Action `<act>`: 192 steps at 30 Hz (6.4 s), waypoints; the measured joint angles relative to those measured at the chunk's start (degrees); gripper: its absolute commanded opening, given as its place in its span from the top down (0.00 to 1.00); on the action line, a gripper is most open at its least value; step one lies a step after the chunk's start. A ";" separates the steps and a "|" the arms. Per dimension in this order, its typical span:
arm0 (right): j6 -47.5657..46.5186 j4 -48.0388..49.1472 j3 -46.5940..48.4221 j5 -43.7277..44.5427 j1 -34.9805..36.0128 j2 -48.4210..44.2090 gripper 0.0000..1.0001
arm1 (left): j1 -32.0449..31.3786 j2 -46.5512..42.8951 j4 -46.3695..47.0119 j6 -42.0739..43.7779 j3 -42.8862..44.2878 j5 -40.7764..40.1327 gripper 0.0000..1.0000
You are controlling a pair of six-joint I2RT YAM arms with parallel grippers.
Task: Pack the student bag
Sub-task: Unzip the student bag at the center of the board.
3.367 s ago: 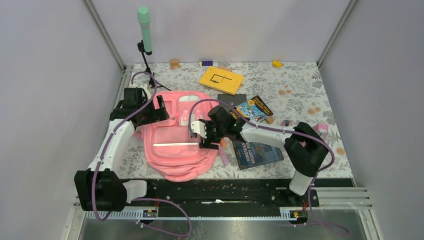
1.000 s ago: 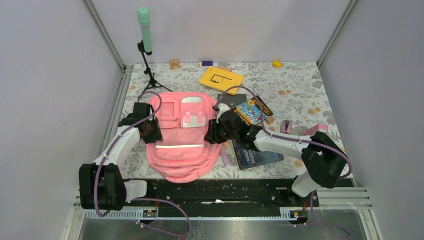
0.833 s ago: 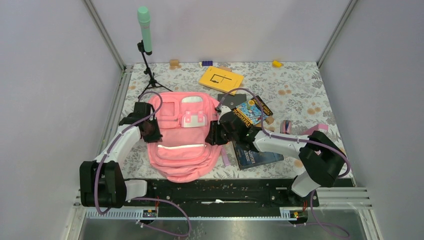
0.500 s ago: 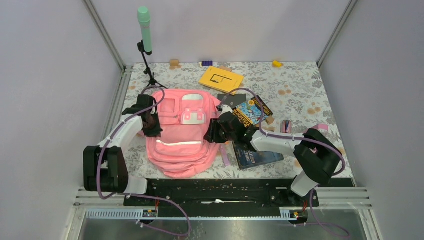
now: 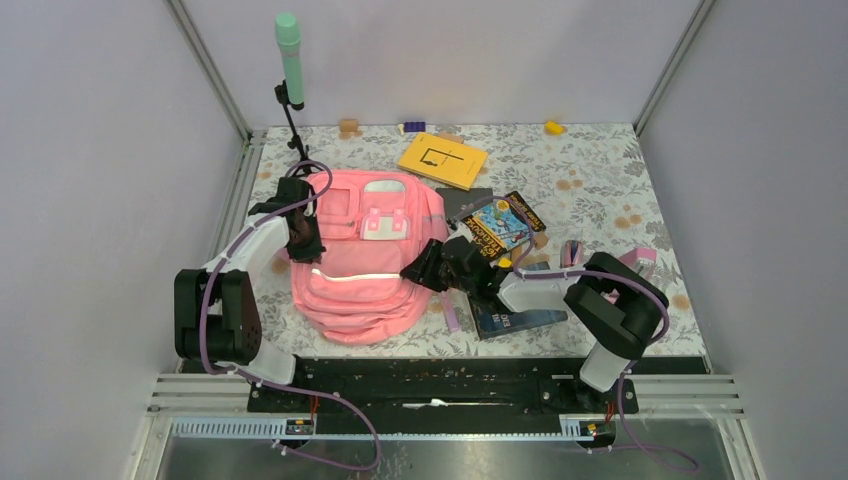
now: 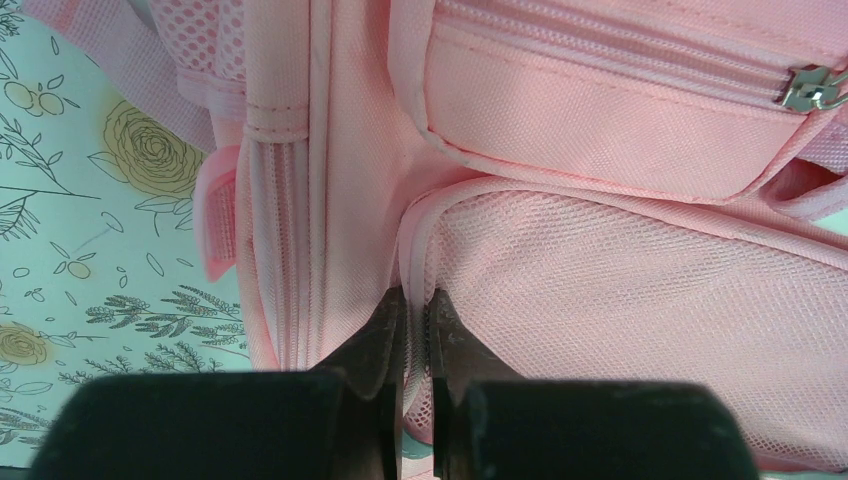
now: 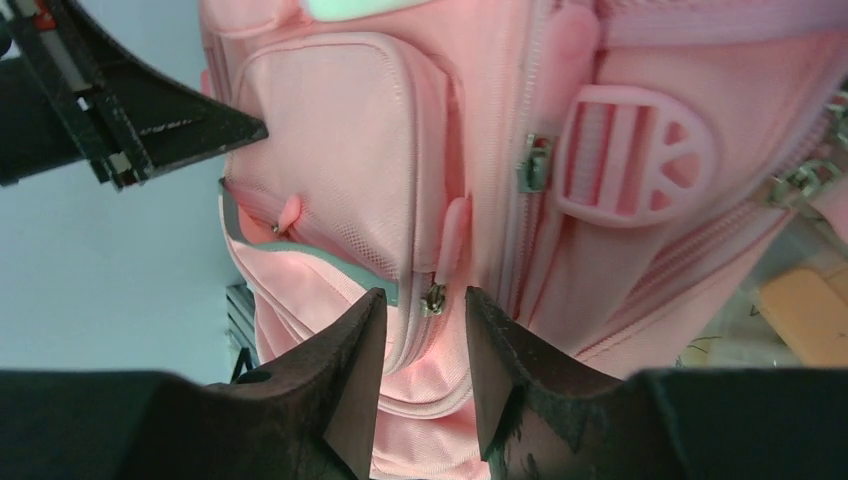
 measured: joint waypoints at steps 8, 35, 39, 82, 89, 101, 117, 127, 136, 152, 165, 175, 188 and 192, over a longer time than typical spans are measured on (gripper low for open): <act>7.10 4.17 -2.16 4.92 0.28 1.11 0.60 | 0.00 0.00 -0.02 0.17 0.00 0.04 1.00; 15.85 1.57 0.31 16.17 4.04 4.66 0.78 | 0.24 -0.92 -0.17 0.28 0.00 0.33 1.00; 13.90 -2.93 2.62 19.26 5.46 4.66 0.78 | 0.26 -0.94 -0.17 0.35 0.00 0.48 1.00; 9.25 -17.55 10.58 25.27 8.31 5.75 1.00 | 0.68 -7.43 2.32 -2.16 -2.93 1.99 1.00; 8.02 -18.08 7.02 25.57 8.59 1.25 1.00 | 0.59 -13.40 4.83 -10.10 -6.62 3.13 1.00; -1.75 -21.40 13.68 25.92 2.36 0.74 1.00 | 0.33 -25.24 11.74 -22.84 -15.67 1.22 1.00; 5.01 -16.33 7.26 21.09 3.43 0.66 1.00 | -0.79 -30.47 15.50 -35.52 -22.58 -4.02 1.00; 14.49 -14.62 4.94 22.60 7.13 0.07 1.00 | -1.27 -32.28 16.94 -38.49 -25.35 -7.89 1.00; 17.73 -14.19 3.89 25.42 9.42 -1.40 1.00 | -2.69 -33.99 17.29 -39.69 -26.01 -10.69 1.00; 19.78 -8.07 -0.20 25.59 14.08 -4.46 1.00 | -14.45 -33.64 18.05 -46.07 -26.29 -19.76 1.00; -7.54 -8.17 -4.76 15.47 0.22 -13.03 0.63 | -13.86 -31.21 17.66 -38.36 -23.93 -18.82 1.00; -40.68 -10.29 -2.51 -2.80 -4.11 -13.09 0.60 | -7.37 -23.89 17.07 -29.38 -19.71 -8.09 1.00; -61.75 -16.65 7.78 -12.96 -5.33 -4.70 0.58 | -5.53 -20.04 16.52 -24.20 -16.98 -2.19 1.00; -64.02 -19.39 8.87 -12.92 -5.33 -2.69 0.58 | -5.11 -20.04 16.61 -24.04 -16.98 -1.44 1.00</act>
